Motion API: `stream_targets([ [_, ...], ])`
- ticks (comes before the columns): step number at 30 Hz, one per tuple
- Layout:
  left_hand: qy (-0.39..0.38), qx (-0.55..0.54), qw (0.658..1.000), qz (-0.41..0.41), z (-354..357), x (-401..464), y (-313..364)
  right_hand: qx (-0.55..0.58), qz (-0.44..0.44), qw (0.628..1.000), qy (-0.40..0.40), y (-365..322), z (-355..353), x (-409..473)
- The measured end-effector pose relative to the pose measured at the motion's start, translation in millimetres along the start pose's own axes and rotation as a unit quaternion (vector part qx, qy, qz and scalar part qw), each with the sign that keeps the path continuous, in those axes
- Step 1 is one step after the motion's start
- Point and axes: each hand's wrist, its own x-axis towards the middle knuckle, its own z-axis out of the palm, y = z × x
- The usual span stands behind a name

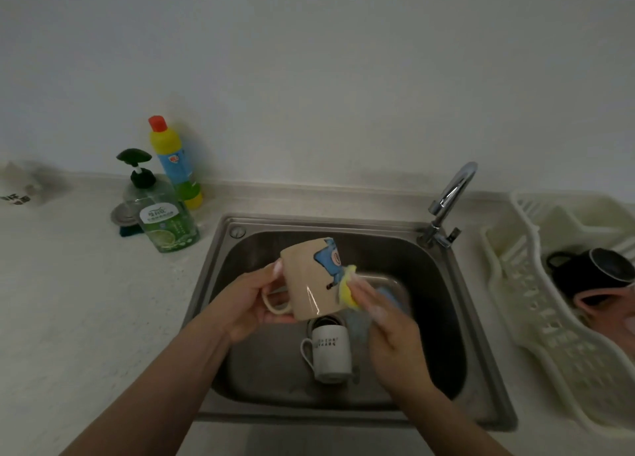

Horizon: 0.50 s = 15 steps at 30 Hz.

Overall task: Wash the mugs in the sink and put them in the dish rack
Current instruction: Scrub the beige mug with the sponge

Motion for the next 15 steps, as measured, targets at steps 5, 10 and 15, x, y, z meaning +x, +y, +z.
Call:
stream_targets([
  [5,-0.047,0.024,0.999,0.014,2.3,-0.8,-1.4,0.064,0.013,0.997,0.037,-17.9,0.9,33.1],
  [10,0.059,0.122,0.982,0.129,-5.3,-1.4,-3.5,-0.012,0.038,0.999,-0.021,-10.2,-13.7,-1.8],
  [15,0.100,0.284,0.913,0.276,-2.9,-0.8,-24.0,-0.133,0.021,0.991,-0.008,-14.9,-27.8,44.1],
])
